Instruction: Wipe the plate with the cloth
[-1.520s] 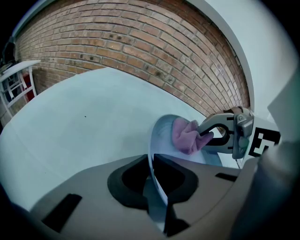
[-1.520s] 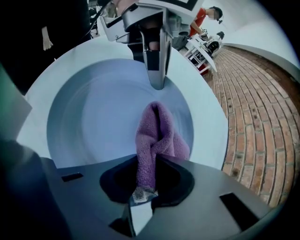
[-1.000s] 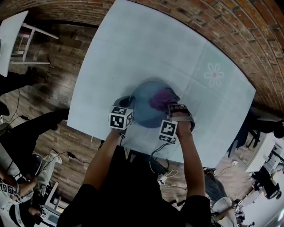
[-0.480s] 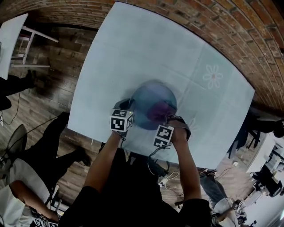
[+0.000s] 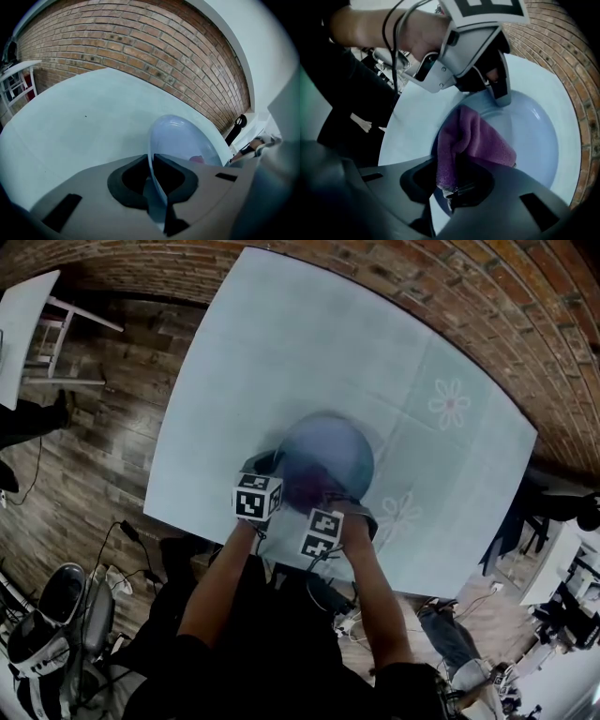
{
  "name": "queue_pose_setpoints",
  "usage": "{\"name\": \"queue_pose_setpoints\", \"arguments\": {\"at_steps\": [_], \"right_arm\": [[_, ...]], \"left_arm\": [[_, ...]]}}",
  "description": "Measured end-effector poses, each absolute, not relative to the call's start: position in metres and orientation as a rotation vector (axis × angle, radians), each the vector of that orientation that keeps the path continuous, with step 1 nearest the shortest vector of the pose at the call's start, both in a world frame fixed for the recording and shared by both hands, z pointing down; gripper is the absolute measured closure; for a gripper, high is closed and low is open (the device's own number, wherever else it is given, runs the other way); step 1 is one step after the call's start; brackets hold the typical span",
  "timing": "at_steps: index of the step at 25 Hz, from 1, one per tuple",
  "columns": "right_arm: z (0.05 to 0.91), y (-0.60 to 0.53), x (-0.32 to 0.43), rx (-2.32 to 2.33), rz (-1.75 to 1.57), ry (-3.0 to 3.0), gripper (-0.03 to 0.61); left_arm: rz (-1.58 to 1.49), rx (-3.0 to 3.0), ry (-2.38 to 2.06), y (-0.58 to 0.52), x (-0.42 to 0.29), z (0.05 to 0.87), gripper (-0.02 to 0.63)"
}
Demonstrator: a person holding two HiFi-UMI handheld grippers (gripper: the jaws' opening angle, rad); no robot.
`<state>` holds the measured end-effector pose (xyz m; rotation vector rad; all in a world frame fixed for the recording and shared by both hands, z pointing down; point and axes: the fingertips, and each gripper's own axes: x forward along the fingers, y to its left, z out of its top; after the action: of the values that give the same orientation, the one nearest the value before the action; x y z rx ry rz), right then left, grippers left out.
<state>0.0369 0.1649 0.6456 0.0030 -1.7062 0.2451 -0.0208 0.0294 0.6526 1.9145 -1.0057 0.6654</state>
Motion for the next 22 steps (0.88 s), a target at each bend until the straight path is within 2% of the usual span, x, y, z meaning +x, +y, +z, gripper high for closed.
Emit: {"name": "queue_pose_setpoints", "arguments": {"at_steps": [9, 22], "right_arm": [[0.631, 0.150, 0.026, 0.303, 0.436, -1.890, 0.503], [0.552, 0.113, 0.066, 1.164, 0.610, -2.167, 0.502]], "left_arm": [[0.648, 1.921, -0.982, 0.031, -0.021, 0.654, 0.554], [0.634, 1.992, -1.046, 0.027, -0.033, 0.638, 0.549]]}}
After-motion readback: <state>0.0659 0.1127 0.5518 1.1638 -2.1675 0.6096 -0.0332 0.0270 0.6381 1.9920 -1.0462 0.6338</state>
